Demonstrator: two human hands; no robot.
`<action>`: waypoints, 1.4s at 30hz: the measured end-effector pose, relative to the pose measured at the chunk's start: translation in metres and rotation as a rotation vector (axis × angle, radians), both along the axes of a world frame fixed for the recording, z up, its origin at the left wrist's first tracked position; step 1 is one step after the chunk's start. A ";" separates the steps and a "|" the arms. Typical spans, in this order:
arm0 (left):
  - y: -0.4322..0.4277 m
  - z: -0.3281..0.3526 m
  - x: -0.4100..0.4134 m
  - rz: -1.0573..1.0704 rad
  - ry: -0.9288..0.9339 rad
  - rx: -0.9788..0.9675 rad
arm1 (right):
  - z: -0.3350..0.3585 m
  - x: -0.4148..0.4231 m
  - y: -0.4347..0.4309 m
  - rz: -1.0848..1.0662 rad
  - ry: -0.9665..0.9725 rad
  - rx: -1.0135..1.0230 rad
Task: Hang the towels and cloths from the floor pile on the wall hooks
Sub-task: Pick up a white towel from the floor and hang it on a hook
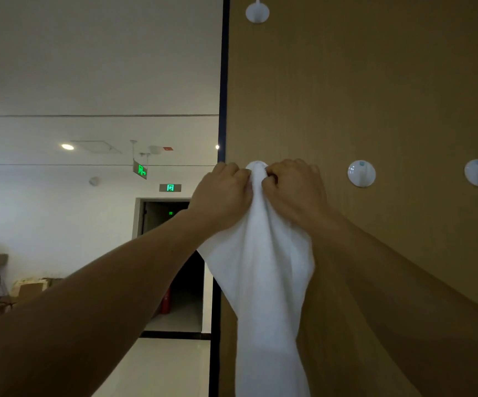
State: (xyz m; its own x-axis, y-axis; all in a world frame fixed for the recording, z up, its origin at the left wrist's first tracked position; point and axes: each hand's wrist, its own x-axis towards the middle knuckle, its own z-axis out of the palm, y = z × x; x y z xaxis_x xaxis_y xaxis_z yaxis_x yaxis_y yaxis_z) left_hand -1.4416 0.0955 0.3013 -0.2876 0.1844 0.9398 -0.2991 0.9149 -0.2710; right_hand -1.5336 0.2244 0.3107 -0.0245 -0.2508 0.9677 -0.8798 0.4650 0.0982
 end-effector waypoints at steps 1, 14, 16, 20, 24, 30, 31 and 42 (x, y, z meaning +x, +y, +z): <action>0.001 0.000 0.000 -0.039 -0.001 0.043 | 0.000 0.001 0.002 0.019 -0.011 0.013; 0.030 0.013 0.003 -0.035 -0.158 0.518 | 0.016 0.011 0.003 0.086 -0.402 0.130; 0.026 0.012 0.009 -0.334 -0.188 0.756 | 0.016 0.009 0.006 0.265 -0.534 0.113; 0.022 0.003 0.017 -0.722 -0.243 1.202 | 0.002 0.005 0.008 0.520 -0.770 0.009; 0.021 -0.010 0.014 -0.747 -0.252 1.308 | -0.018 -0.001 0.004 0.458 -0.701 0.095; 0.013 -0.046 0.005 -0.817 -0.132 1.179 | -0.038 0.002 0.009 0.414 -0.485 0.212; 0.011 -0.056 0.003 -0.827 -0.104 1.144 | -0.044 0.002 0.010 0.413 -0.471 0.208; -0.004 -0.087 0.011 -0.777 -0.304 0.894 | -0.096 -0.023 0.040 0.428 -0.585 0.524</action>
State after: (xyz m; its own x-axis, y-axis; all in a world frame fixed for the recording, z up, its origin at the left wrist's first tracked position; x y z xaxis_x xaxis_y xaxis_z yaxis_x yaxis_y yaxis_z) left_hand -1.4311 0.0914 0.2146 -0.6189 -0.2714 0.7370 0.3755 0.7219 0.5812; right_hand -1.5563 0.2646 0.2149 -0.2812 -0.7578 0.5888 -0.9437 0.1070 -0.3129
